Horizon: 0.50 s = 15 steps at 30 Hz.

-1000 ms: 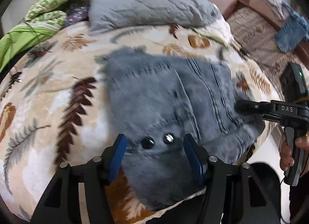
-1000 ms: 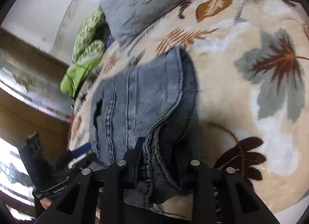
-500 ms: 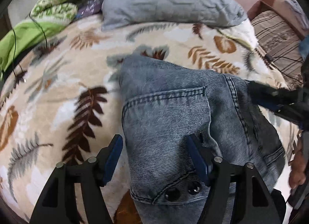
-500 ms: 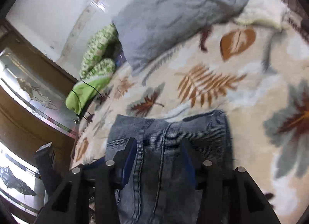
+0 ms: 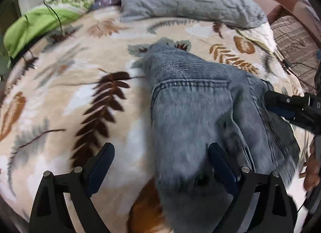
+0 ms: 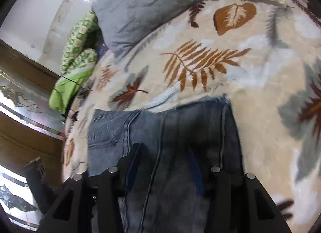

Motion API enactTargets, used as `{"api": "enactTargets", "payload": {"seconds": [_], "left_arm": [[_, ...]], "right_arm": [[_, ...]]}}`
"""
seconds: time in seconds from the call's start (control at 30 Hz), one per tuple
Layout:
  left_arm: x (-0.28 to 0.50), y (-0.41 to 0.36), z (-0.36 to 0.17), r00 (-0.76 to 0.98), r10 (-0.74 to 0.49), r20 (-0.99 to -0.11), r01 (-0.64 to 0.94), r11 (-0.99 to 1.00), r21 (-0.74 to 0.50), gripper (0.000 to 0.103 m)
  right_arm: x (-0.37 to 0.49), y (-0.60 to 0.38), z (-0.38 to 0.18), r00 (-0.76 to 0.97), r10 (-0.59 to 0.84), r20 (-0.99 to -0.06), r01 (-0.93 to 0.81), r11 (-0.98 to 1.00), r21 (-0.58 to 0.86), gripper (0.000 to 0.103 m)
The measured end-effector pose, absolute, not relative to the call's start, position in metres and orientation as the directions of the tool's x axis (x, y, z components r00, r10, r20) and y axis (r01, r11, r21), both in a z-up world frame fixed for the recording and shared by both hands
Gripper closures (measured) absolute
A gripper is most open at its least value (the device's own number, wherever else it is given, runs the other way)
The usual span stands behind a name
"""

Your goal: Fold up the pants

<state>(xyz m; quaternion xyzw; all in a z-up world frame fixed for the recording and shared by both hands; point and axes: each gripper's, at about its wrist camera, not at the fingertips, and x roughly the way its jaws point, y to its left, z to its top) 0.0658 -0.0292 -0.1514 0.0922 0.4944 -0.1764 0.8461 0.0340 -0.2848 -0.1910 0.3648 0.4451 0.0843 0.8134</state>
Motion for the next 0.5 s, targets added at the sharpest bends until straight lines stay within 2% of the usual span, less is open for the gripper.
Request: {"api": "enactTargets", "payload": {"seconds": [0.2,0.37,0.5], "left_arm": [[0.012,-0.018,-0.140,0.492,-0.207,-0.845,0.446,0.894,0.041,0.009],[0.001,-0.019,-0.153,0.511,-0.172,-0.842,0.451,0.888,0.092,0.009],[-0.001,-0.021,-0.163,0.527,-0.149,-0.837,0.442,0.889,0.119,0.007]], "right_arm": [[-0.013,-0.258,-0.156,0.579,0.462,-0.672,0.056,0.800,0.598,0.052],[-0.028,-0.224,-0.178,0.483,0.377,-0.791,0.048,0.890,0.454,0.051],[-0.034,-0.218,-0.185,0.518,0.336,-0.787,0.034,0.911,0.411,0.050]]}}
